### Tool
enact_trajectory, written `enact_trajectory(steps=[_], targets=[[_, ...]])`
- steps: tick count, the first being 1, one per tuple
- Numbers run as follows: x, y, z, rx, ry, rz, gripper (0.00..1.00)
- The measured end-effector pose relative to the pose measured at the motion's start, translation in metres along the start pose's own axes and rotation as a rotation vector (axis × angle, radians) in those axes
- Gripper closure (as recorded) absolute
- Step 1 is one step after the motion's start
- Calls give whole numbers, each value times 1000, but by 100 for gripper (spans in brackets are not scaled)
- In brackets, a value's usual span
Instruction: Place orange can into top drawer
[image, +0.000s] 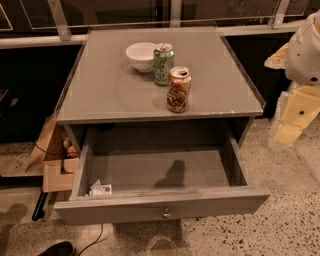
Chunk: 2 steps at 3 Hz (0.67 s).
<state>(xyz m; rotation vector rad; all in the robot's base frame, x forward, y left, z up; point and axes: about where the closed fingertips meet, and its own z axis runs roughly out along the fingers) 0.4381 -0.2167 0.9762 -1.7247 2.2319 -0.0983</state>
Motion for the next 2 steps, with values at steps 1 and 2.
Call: enact_trajectory(steps=[1,2], targets=[[0,0,0,1,-1,0,0],[-7,-11,8,21,-49,22,0]])
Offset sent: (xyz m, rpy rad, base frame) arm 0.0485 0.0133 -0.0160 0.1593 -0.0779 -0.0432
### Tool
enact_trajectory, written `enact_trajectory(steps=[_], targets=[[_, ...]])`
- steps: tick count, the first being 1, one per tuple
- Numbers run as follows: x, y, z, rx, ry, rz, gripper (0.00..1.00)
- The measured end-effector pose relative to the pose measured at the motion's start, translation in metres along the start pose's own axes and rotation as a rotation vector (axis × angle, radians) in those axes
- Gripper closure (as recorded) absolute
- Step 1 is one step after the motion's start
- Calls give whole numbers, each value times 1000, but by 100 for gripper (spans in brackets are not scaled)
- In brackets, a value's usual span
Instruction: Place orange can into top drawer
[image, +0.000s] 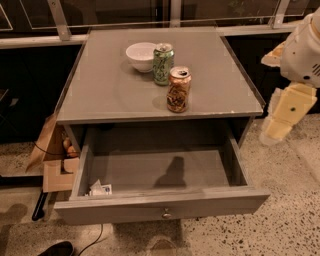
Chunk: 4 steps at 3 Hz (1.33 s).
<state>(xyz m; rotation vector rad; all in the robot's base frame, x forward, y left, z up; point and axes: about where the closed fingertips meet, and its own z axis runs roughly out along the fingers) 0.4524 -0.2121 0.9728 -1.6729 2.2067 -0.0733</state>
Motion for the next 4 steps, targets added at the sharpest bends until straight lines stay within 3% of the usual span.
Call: enact_trajectory(steps=[2,3,4], targets=[[-27,-45,49,31,-213,107,0],[-53,-66,77,34,-342,139,0],[-53,-66,77,34,-342,139,0]])
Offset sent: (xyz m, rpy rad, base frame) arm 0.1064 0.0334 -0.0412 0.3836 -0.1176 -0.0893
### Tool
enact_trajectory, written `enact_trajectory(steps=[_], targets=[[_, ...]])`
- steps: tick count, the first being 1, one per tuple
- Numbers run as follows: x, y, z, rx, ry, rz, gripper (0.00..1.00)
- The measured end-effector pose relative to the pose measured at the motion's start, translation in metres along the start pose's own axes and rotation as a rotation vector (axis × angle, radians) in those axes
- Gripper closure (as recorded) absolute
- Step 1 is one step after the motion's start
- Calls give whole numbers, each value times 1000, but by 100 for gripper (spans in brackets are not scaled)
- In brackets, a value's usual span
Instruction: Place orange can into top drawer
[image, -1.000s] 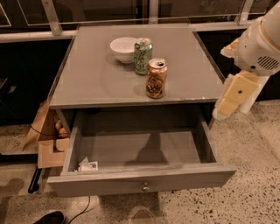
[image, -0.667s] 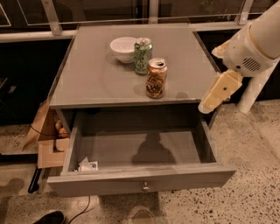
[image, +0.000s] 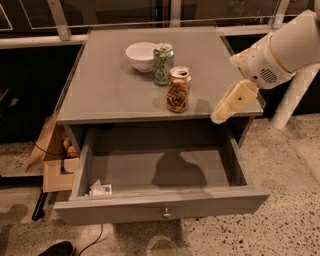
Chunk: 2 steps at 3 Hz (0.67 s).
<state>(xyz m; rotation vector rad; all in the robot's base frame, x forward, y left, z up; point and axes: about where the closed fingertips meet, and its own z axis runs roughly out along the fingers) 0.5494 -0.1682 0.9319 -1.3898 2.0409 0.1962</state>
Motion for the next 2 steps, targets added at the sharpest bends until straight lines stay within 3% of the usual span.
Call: enact_trajectory(steps=[2], targets=[[11,0,31,-18,-101,113,0]])
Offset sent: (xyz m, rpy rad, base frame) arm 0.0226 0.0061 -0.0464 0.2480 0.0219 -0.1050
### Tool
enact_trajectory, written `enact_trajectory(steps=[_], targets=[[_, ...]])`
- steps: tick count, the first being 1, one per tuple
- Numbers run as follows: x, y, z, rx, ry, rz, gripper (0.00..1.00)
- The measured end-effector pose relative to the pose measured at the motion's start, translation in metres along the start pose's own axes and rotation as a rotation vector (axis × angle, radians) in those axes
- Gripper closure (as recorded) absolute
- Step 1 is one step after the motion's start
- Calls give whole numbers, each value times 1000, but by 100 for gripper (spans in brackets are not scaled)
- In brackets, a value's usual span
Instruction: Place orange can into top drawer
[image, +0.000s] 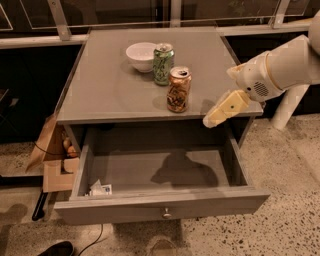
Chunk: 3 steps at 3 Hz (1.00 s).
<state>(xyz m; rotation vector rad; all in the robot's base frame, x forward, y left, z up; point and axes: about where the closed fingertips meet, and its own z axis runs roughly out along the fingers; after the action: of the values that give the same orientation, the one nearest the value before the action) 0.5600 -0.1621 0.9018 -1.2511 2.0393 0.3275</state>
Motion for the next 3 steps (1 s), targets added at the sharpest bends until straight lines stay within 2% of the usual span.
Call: enact_trajectory(steps=[1,3], targets=[[-10,-6,15,-7,-77,31,0],[-46,-14,40,-4,-215,1,0]])
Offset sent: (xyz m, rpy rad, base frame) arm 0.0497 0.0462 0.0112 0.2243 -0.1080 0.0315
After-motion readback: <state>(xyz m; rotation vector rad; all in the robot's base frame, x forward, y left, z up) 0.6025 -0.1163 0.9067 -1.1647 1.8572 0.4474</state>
